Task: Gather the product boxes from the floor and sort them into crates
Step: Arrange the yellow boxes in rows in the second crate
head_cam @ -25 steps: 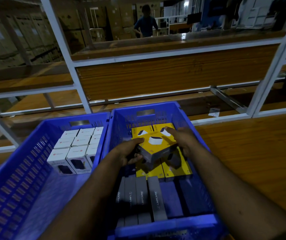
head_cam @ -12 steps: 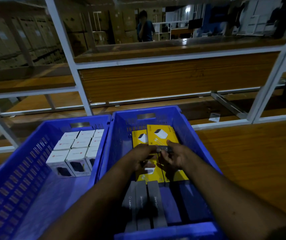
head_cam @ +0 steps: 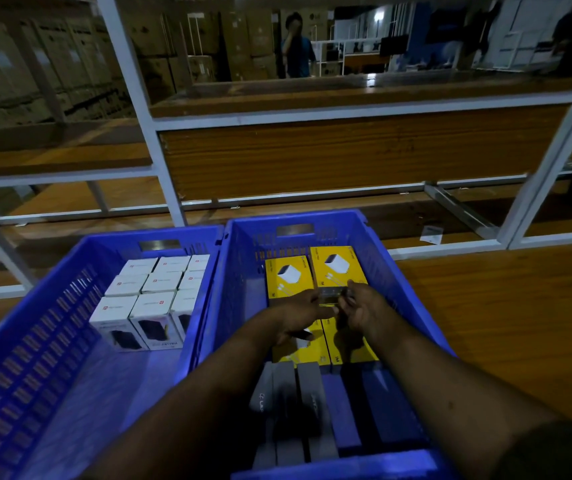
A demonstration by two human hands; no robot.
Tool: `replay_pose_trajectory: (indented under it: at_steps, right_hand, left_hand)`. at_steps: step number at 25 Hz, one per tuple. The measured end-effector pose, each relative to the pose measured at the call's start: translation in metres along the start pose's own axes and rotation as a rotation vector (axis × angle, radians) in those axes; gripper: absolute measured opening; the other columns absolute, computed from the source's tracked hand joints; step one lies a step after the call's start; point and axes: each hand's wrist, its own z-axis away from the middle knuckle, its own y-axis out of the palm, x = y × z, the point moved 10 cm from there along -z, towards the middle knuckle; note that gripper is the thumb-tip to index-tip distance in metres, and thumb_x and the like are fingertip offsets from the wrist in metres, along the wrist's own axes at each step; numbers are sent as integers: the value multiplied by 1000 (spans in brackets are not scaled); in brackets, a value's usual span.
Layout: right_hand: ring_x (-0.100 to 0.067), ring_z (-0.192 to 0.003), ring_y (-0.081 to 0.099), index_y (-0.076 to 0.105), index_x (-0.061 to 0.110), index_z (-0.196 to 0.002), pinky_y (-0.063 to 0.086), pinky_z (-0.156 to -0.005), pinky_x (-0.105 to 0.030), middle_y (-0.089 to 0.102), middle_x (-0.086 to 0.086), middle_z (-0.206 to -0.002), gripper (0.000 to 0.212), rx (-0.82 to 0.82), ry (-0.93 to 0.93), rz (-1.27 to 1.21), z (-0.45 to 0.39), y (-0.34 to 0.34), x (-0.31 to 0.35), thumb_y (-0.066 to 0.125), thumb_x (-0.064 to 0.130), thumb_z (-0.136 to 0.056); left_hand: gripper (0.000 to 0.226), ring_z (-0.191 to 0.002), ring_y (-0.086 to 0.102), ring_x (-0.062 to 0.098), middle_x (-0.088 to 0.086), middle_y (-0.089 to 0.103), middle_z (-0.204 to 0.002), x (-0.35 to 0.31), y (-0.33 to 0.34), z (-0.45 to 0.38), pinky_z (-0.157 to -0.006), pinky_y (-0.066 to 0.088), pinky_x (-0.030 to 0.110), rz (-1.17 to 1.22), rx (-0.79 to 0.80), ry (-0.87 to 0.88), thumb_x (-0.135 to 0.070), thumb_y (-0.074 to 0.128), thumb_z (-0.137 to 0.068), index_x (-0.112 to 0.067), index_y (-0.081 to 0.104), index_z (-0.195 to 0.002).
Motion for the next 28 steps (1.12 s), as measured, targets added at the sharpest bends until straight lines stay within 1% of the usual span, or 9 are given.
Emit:
replay_pose_trajectory:
  at_steps: [3,7,12,15,17,19,22,25,28]
  right_hand:
    - [-27,-135,45,43,6,-140,41,-104,-37,44,-12,-147,39,71,6,-70,7,3,5,45,15,-102]
    - [-30,-133,46,39,1,-141,46,-99,-35,43,-18,-146,41,122,-29,-97,6,9,9,45,11,-101]
    - [-30,-132,47,43,-2,-138,45,-99,-32,47,-20,-142,43,108,-32,-143,6,14,11,53,9,-98]
    - [-29,-130,48,44,0,-138,45,-96,-31,48,-15,-141,43,107,-20,-114,2,13,7,53,12,-98]
    - [-28,-121,55,49,-2,-130,46,-96,-31,55,-14,-127,33,120,-23,-83,5,14,9,50,12,-100]
    - [-25,-88,63,57,0,-106,51,-80,-27,61,-12,-97,17,121,-27,-15,10,12,11,46,14,-102]
    - [-19,-60,56,58,8,-92,48,-49,-29,58,-9,-76,17,67,-27,216,6,4,7,47,18,-100]
    - [-21,-52,47,53,9,-81,39,-49,-28,50,-10,-64,19,67,-95,638,9,5,4,45,14,-97]
    - [-19,-49,53,59,8,-73,42,-43,-18,58,-9,-62,22,335,-207,1111,36,35,-11,59,18,-93]
  left_hand:
    - [53,-123,50,23,-4,50,-140,-4,-3,-4,-96,47,42,7,-78,24,-29,64,-95,-23,41,-142]
    - [42,-115,50,25,4,55,-131,-12,-4,-10,-93,40,40,44,-84,71,-20,60,-98,-16,45,-137]
    - [90,-130,49,23,0,45,-150,-10,-1,-18,-91,45,39,122,-56,56,-40,74,-78,-16,29,-152]
    - [78,-132,45,22,-1,35,-156,-9,0,-19,-98,45,39,95,-81,53,-29,67,-92,-17,23,-155]
    - [61,-125,48,21,1,44,-148,-8,0,-23,-98,44,38,97,-78,64,-25,64,-94,-19,35,-148]
    - [42,-120,53,23,2,57,-134,-10,-2,-21,-93,45,39,103,-80,80,-25,67,-91,-18,51,-129]
    - [34,-110,55,23,1,59,-121,-12,-19,-14,-83,48,36,162,-180,41,-21,66,-92,-18,53,-124]
    - [56,-85,59,30,17,61,-103,-10,-43,-8,-69,46,35,321,-260,23,-13,62,-95,-9,37,-145]
    - [44,-80,61,28,16,63,-91,-11,-63,6,-73,49,38,260,-351,76,-15,63,-96,-2,49,-135]
